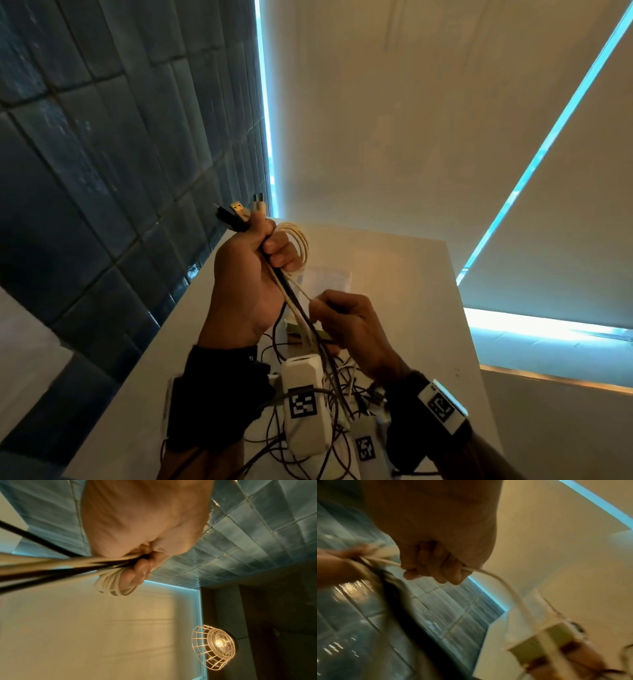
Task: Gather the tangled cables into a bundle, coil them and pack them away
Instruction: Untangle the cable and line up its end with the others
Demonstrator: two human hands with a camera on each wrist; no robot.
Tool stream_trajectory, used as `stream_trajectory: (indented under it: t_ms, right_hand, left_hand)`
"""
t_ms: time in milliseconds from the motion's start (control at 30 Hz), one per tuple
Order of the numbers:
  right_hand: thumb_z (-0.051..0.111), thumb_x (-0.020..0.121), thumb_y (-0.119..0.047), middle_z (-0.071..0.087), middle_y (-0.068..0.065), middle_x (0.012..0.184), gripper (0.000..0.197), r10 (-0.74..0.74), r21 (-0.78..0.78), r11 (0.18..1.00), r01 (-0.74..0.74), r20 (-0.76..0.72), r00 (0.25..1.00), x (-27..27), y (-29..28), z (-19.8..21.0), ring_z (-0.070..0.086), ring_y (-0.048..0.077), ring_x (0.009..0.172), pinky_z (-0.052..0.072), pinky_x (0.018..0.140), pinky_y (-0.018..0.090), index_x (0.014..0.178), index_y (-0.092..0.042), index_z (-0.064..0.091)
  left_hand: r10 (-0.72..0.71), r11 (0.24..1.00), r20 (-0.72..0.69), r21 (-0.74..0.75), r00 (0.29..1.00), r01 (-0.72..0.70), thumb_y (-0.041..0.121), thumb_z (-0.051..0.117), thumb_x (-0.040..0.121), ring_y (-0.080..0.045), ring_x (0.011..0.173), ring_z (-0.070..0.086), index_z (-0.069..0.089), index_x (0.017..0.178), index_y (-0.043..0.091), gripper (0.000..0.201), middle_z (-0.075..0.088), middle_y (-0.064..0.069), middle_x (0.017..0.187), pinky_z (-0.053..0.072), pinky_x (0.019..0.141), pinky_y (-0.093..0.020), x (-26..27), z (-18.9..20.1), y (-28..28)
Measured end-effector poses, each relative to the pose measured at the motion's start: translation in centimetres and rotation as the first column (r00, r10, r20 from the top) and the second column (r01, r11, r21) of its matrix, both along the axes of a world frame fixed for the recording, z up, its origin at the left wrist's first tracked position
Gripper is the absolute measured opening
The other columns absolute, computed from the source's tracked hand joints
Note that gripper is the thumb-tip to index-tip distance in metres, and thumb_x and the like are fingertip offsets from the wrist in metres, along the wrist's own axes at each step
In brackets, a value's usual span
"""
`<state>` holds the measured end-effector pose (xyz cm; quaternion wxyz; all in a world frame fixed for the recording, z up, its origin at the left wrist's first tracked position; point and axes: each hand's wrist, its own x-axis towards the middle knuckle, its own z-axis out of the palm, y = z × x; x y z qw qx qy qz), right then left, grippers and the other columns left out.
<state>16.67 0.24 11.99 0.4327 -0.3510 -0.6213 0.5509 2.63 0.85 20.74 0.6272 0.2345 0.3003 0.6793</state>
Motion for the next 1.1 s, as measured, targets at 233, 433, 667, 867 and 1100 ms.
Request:
stream_trajectory:
  t_ms: [233, 433, 667, 867, 1100]
  right_hand:
    - [0.051, 0.096, -0.002, 0.046, -0.012, 0.049, 0.028, -0.111, -0.084, 0.989, 0.118, 0.076, 0.991, 1.9, 0.4, -5.8, 0.04, -0.003, 0.047, 0.034, 0.049, 0.01, 0.068, -0.001, 0.054]
    - [0.047, 0.097, 0.001, 0.041, -0.012, 0.042, 0.025, -0.142, -0.149, 0.976, 0.157, 0.103, 0.984, 2.7, 0.9, -7.4, 0.035, -0.002, 0.04, 0.029, 0.044, 0.009, 0.074, 0.007, 0.056]
    - [0.053, 0.093, -0.009, 0.048, -0.012, 0.047, 0.031, -0.269, -0.166, 0.922, 0.351, 0.378, 0.886, 4.0, 2.0, -10.9, 0.04, 0.004, 0.048, 0.033, 0.05, 0.019, 0.063, -0.008, 0.063]
    - [0.052, 0.095, -0.013, 0.039, -0.002, 0.053, 0.019, -0.422, -0.13, 0.903, 0.41, -0.084, 0.903, 3.1, 4.0, 0.0, 0.029, 0.011, 0.044, 0.025, 0.04, 0.022, 0.084, 0.0, 0.062]
    - [0.05, 0.095, -0.001, 0.05, -0.01, 0.05, 0.018, -0.057, 0.159, 0.984, 0.078, -0.137, 0.989, -0.2, 0.7, 5.8, 0.033, 0.003, 0.044, 0.029, 0.043, 0.014, 0.08, -0.001, 0.06]
  left_hand:
    - [-0.018, 1.0, -0.079, 0.013, 0.997, 0.019, 0.029, 0.032, 0.101, -0.006, 0.043, 0.027, 0.036, 0.066, 0.017, 0.038, 0.034, 0.008, 0.051, 0.026, 0.044, -0.02, -0.2, -0.4, -0.4]
    - [-0.04, 0.998, -0.105, 0.035, 0.994, 0.044, 0.029, 0.031, 0.102, -0.005, 0.041, 0.026, 0.038, 0.067, 0.016, 0.038, 0.034, 0.008, 0.05, 0.024, 0.043, -0.02, 0.2, -0.5, -0.2]
    - [0.007, 1.0, -0.222, 0.008, 0.975, -0.006, 0.028, 0.034, 0.102, -0.005, 0.039, 0.026, 0.035, 0.067, 0.016, 0.037, 0.034, 0.008, 0.048, 0.022, 0.041, -0.02, 0.0, -0.5, -0.3]
    - [0.05, 0.996, -0.301, -0.053, 0.952, -0.069, 0.027, 0.035, 0.102, -0.006, 0.039, 0.028, 0.036, 0.068, 0.017, 0.036, 0.04, 0.008, 0.047, 0.022, 0.043, -0.021, -0.1, -1.4, 0.6]
    - [0.02, 0.993, -0.227, -0.112, 0.974, -0.047, 0.028, 0.039, 0.101, -0.013, 0.056, 0.062, 0.058, 0.076, 0.012, 0.035, 0.068, -0.002, 0.061, 0.049, 0.058, -0.027, 1.5, -0.9, 0.3]
